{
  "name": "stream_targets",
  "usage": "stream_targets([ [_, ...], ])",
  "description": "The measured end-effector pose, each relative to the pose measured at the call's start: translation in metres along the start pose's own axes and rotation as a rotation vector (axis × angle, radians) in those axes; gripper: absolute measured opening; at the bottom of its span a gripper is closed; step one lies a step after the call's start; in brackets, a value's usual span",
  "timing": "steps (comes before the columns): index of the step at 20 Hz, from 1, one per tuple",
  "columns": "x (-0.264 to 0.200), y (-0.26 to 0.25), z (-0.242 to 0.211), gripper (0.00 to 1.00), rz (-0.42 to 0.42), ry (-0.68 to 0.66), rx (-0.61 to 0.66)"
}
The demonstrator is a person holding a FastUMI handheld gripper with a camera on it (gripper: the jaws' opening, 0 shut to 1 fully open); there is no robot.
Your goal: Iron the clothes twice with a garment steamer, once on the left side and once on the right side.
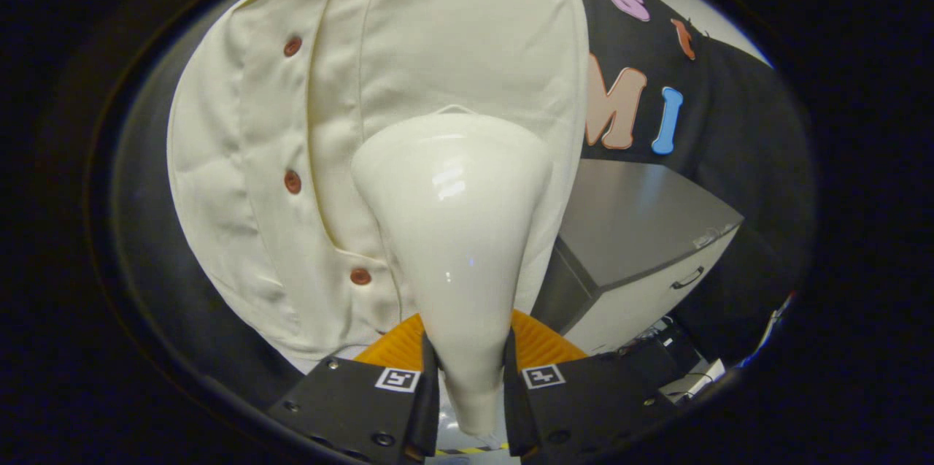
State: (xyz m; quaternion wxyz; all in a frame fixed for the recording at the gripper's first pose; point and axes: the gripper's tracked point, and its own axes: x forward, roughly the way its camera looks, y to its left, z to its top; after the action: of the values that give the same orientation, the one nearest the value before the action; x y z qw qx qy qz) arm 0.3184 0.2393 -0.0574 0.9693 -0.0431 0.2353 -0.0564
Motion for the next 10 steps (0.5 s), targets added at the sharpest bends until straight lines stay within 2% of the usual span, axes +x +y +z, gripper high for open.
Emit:
stream_targets([
  [10,0.021,-0.008,-0.06,0.37,-0.011,0.074,0.035],
])
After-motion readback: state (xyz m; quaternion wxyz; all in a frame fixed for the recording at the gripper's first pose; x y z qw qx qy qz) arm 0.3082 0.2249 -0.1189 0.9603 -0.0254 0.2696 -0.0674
